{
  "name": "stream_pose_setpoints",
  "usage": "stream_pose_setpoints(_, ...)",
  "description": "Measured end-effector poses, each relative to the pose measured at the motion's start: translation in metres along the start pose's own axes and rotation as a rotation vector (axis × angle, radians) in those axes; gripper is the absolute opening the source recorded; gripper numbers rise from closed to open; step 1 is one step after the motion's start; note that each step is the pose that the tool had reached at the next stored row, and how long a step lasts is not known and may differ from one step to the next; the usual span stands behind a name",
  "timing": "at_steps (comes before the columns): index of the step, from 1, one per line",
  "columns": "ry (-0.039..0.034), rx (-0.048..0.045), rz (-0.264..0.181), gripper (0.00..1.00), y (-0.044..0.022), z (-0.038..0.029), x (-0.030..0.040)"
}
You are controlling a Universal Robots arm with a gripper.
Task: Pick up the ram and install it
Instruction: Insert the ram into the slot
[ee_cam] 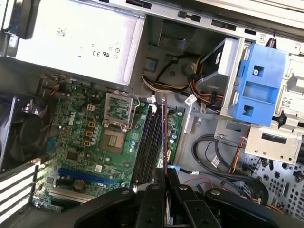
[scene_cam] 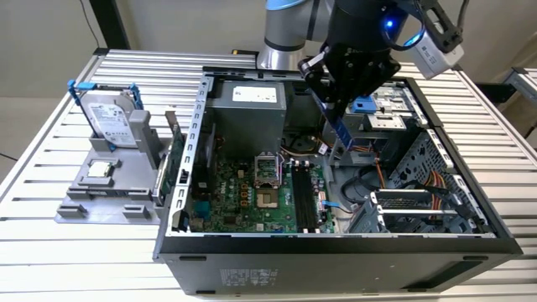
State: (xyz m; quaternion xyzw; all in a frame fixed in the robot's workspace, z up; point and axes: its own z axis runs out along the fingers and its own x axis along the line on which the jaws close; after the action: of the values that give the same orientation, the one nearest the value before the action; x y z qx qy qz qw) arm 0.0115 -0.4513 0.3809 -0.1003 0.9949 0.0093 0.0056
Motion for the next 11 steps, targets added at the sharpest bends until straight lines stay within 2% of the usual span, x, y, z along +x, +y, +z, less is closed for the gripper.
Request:
stream_pose_setpoints(5, -0.0007, 0.0005, 0.038, 0.00, 0.0000, 0.0001, 0.0000)
stream_pose_setpoints(11, -0.0009, 0.0006, 0.049, 0.00, 0.0000, 0.0001, 0.0000)
